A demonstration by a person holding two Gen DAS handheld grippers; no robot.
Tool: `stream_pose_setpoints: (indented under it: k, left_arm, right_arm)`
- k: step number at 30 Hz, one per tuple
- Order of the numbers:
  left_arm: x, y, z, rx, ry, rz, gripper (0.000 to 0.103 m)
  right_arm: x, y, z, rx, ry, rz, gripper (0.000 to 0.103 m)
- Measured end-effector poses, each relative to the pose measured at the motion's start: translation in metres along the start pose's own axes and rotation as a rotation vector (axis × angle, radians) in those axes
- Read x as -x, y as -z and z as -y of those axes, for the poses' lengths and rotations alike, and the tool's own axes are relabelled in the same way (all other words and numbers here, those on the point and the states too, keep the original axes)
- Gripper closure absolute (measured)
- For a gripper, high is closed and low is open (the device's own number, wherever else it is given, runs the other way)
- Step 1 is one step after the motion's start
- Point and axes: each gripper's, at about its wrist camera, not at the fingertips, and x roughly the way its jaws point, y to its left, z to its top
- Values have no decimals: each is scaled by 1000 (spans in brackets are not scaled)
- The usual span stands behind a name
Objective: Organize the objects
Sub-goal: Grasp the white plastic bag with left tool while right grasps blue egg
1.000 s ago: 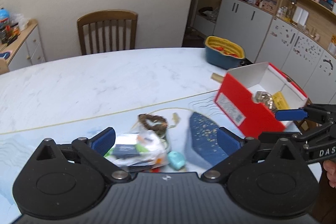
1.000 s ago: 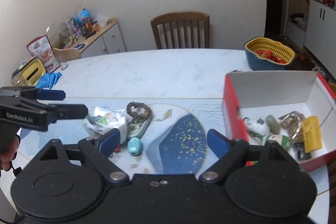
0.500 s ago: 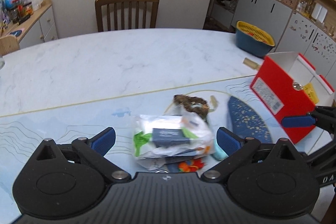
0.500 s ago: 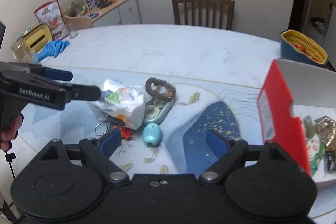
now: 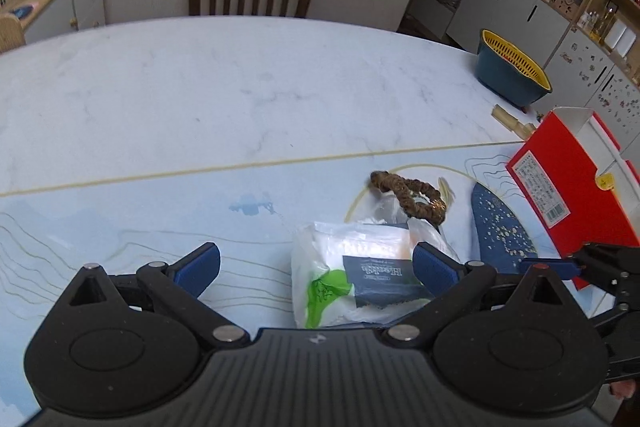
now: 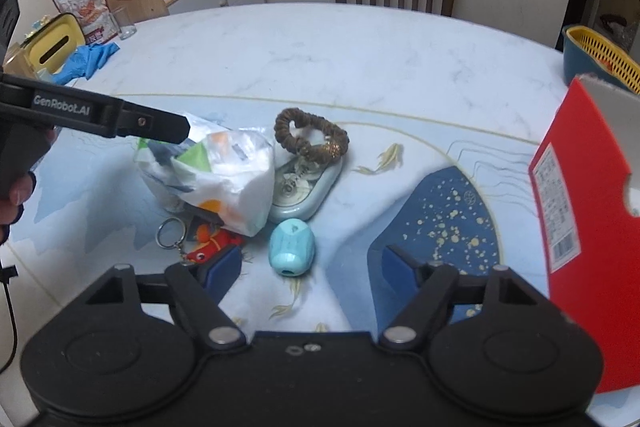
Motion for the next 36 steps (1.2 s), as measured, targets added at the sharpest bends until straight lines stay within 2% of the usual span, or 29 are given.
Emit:
stream_pose_setpoints:
  k: [4, 12, 16, 17, 19, 23, 24, 25, 26, 30, 36]
  left_arm:
    - [-10, 3, -3, 26, 62, -24, 0]
    - [-21, 7, -7, 52, 124, -43, 3]
    - [-21, 8, -8, 58, 153, -43, 18]
    - [-20, 7, -8, 60, 162, -40, 26]
    - [-18, 7, -9, 68, 170, -36, 32]
    - [-12, 7, -8, 67, 189, -26, 44]
    - [-10, 6, -8, 70, 187, -20, 59]
    - [-9, 5, -7, 72, 173, -19, 66]
    - [-8, 5, -9, 81, 172, -18, 67]
    - [-1, 4, -9, 97, 171, 2, 79]
    - [16, 2, -1, 86, 183, 39, 84]
  right_arm:
    - [-11, -1, 0, -15, -13, -20, 33]
    - [-23, -3, -5, -4, -35, -44, 45]
    - [-27, -3, -8, -1, -46, -52, 54]
    - [-28, -3, -8, -2, -49, -53, 57]
    - [-29, -4, -8, -6, -51, -55, 59]
    - [-29, -4, -7, -25, -55, -57, 68]
    - [-28, -4, -7, -28, -53, -58, 70]
    - [-29, -4, -7, -30, -51, -58, 71]
    - [-29, -3, -7, -30, -41, -60, 73]
    - [-27, -2, -6, -37, -33, -60, 74]
    - [-15, 3, -6, -32, -22, -44, 74]
